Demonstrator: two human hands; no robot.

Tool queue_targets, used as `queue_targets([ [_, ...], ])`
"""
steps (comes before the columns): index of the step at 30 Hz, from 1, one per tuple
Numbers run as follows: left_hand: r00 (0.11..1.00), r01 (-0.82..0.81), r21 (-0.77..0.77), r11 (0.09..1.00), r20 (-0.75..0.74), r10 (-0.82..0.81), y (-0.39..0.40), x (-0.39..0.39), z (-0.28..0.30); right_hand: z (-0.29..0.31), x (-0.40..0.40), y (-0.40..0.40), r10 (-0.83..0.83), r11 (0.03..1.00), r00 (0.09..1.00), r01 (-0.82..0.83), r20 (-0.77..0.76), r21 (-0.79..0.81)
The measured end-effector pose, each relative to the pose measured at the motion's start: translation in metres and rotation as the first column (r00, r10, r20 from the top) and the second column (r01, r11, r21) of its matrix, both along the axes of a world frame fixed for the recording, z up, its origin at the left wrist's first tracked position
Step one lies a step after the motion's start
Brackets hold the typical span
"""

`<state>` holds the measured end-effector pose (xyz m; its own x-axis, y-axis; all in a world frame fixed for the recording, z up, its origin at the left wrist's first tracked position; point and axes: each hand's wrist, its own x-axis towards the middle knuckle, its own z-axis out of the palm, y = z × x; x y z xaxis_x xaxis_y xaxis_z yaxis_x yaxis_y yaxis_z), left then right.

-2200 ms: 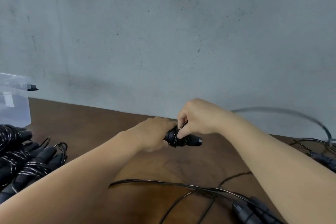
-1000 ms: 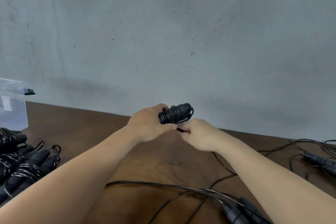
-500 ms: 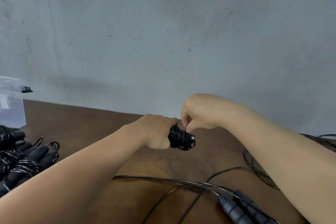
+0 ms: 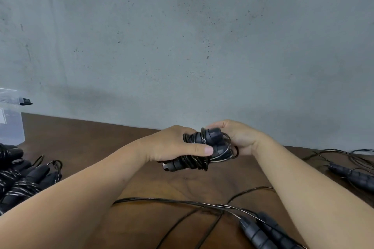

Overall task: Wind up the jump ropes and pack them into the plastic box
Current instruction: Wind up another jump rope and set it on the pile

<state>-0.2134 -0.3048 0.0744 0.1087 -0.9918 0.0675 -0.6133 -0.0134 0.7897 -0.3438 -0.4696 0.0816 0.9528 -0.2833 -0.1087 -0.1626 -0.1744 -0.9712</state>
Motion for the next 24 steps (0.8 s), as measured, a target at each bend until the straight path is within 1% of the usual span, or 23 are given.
queue_targets([
  [1,0.999,-0.016,-0.024,1.0,-0.038,0.015,-0.002,0.002,-0.001,-0.006,0.001,-0.001,-0.008,0.999,1.0,0.007,0.027,0.048],
  [2,0.995,-0.033,-0.036,0.999,-0.1,0.03,-0.004,0.004,-0.003,-0.011,0.002,-0.001,-0.028,0.998,0.998,0.025,0.052,0.058],
  [4,0.957,-0.05,-0.052,0.997,-0.288,0.033,-0.006,0.009,-0.005,-0.023,0.003,-0.002,-0.085,0.996,0.992,0.081,0.098,0.044],
  [5,0.937,-0.05,-0.067,0.996,-0.349,0.024,-0.006,0.011,-0.004,-0.027,0.004,-0.001,-0.114,0.992,0.986,0.106,0.119,0.068],
  [7,0.92,-0.045,-0.101,0.994,-0.392,0.002,-0.007,0.013,-0.001,-0.033,0.005,0.004,-0.149,0.983,0.977,0.13,0.156,0.126],
  [10,0.91,-0.07,-0.129,0.989,-0.414,0.01,-0.009,0.016,0.0,-0.035,0.007,0.015,-0.222,0.964,0.955,0.185,0.196,0.193],
  [12,0.905,-0.118,-0.127,0.985,-0.422,0.054,-0.01,0.018,-0.003,-0.036,0.009,0.019,-0.278,0.952,0.935,0.238,0.219,0.191],
  [15,0.886,-0.206,-0.105,0.973,-0.441,0.14,-0.014,0.021,-0.008,-0.038,0.009,0.021,-0.376,0.926,0.879,0.341,0.295,0.164],
  [18,0.866,-0.219,-0.096,0.971,-0.477,0.149,-0.016,0.021,-0.01,-0.042,0.006,0.023,-0.384,0.921,0.843,0.38,0.376,0.089],
  [21,0.866,-0.162,-0.115,0.98,-0.493,0.085,-0.017,0.021,-0.009,-0.045,0.002,0.025,-0.337,0.92,0.857,0.387,0.39,-0.056],
  [24,0.854,-0.139,-0.117,0.983,-0.517,0.059,-0.018,0.019,-0.01,-0.045,-0.001,0.027,-0.344,0.849,0.848,0.464,0.403,-0.253],
])
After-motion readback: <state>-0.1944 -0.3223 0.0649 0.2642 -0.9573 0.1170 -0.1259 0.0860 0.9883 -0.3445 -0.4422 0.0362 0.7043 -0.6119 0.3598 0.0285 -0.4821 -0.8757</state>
